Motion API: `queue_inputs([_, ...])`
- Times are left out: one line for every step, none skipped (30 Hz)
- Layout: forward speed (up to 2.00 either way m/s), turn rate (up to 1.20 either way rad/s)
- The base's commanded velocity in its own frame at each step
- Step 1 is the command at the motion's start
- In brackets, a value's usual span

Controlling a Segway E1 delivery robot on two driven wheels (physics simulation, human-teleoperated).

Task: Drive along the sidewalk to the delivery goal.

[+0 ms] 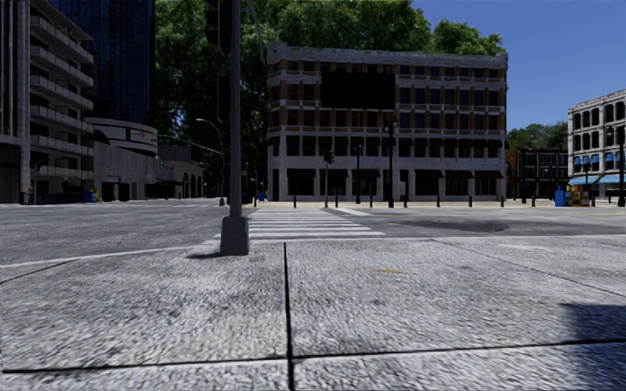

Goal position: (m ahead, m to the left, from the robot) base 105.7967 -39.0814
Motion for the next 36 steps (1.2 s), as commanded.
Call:
queue_inputs([1.95,0.0])
queue_inputs([1.95,0.0])
queue_inputs([1.95,0.0])
queue_inputs([1.95,0.0])
queue_inputs([1.95,0.0])
queue_inputs([1.95,0.0])
queue_inputs([1.95,0.0])
queue_inputs([1.95,0.0])
queue_inputs([1.95,0.0])
queue_inputs([1.95,0.0])
queue_inputs([1.95,0.0])
queue_inputs([1.95,0.0])
queue_inputs([1.95,0.0])
queue_inputs([1.95,0.0])
queue_inputs([1.95,0.06])
queue_inputs([1.95,0.08])
queue_inputs([1.95,0.08])
queue_inputs([1.95,0.21])
queue_inputs([1.95,0.21])
queue_inputs([1.95,0.23])
queue_inputs([1.95,0.26])
queue_inputs([1.95,0.28])
queue_inputs([1.95,0.28])
queue_inputs([1.95,0.28])
queue_inputs([1.95,0.29])
queue_inputs([1.95,0.29])
queue_inputs([1.95,0.29])
queue_inputs([1.95,0.29])
queue_inputs([1.95,0.29])
queue_inputs([1.95,0.29])
queue_inputs([1.95,0.29])
queue_inputs([1.95,0.29])
queue_inputs([1.95,0.29])
queue_inputs([1.95,0.31])
queue_inputs([1.95,0.35])
queue_inputs([1.95,0.35])
